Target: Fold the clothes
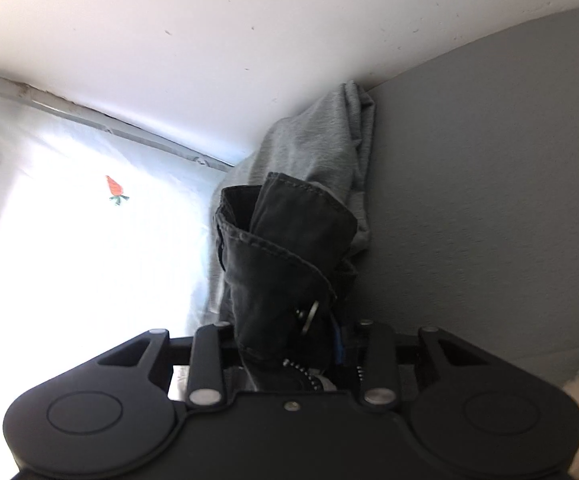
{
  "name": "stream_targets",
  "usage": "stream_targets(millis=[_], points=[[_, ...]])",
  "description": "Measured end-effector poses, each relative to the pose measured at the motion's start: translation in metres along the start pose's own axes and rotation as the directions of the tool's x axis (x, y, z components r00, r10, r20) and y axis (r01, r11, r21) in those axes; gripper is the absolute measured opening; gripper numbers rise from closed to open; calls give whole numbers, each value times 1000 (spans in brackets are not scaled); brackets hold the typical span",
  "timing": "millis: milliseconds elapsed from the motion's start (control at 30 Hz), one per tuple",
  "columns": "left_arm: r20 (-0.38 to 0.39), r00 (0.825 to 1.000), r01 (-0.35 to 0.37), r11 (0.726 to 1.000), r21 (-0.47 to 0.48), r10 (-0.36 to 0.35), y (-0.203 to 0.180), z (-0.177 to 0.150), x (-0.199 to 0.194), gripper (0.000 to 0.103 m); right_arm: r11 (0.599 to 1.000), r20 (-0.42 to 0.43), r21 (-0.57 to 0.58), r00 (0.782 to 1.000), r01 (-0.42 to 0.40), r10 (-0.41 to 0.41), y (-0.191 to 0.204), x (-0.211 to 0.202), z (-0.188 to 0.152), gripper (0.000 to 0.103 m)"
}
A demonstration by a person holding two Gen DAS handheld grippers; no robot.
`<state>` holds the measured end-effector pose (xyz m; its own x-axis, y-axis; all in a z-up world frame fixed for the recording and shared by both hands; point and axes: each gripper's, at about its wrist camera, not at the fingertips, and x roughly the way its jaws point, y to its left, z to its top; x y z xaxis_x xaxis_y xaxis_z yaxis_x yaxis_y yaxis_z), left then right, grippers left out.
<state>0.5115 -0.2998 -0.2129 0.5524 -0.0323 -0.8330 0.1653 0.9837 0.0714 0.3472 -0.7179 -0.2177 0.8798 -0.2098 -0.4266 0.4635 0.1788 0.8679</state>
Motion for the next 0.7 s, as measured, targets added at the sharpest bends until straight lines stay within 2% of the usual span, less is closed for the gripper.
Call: stream_targets(millis=[100, 167, 267, 333, 400, 500, 633, 700], points=[[-31, 999, -13, 999, -35, 12, -1, 1, -4, 103, 983, -13, 79, 986, -166, 167, 1, -9, -6, 31], [-43, 999, -7, 999, -48, 5, -3, -2, -11, 103, 955, -26, 101, 959, -279, 283, 7, -15, -11, 30], [-27, 998, 58, 998, -15, -58, -9, -20, -28, 103, 881, -44, 173, 890, -440, 453, 12, -23, -24, 30], [-37, 996, 79, 996, 28, -78, -16, -38, -39, 103, 824, -43, 245, 843, -511, 536, 12, -26, -38, 30], [-34, 995, 96, 992, 87, -93, -23, -62, -49, 103, 779, -36, 310, 812, -546, 583, 12, -28, -55, 30], [-5, 994, 105, 982, 154, -106, -29, -91, -64, 103, 726, -25, 399, 784, -561, 620, 14, -24, -80, 30], [-18, 980, 199, 973, 116, -198, -7, -97, -79, 103, 658, -5, 503, 759, -561, 651, 14, -20, -107, 30], [1, 978, 208, 976, 67, -209, 14, -94, -87, 103, 637, -14, 532, 747, -558, 665, 20, -24, -122, 30]])
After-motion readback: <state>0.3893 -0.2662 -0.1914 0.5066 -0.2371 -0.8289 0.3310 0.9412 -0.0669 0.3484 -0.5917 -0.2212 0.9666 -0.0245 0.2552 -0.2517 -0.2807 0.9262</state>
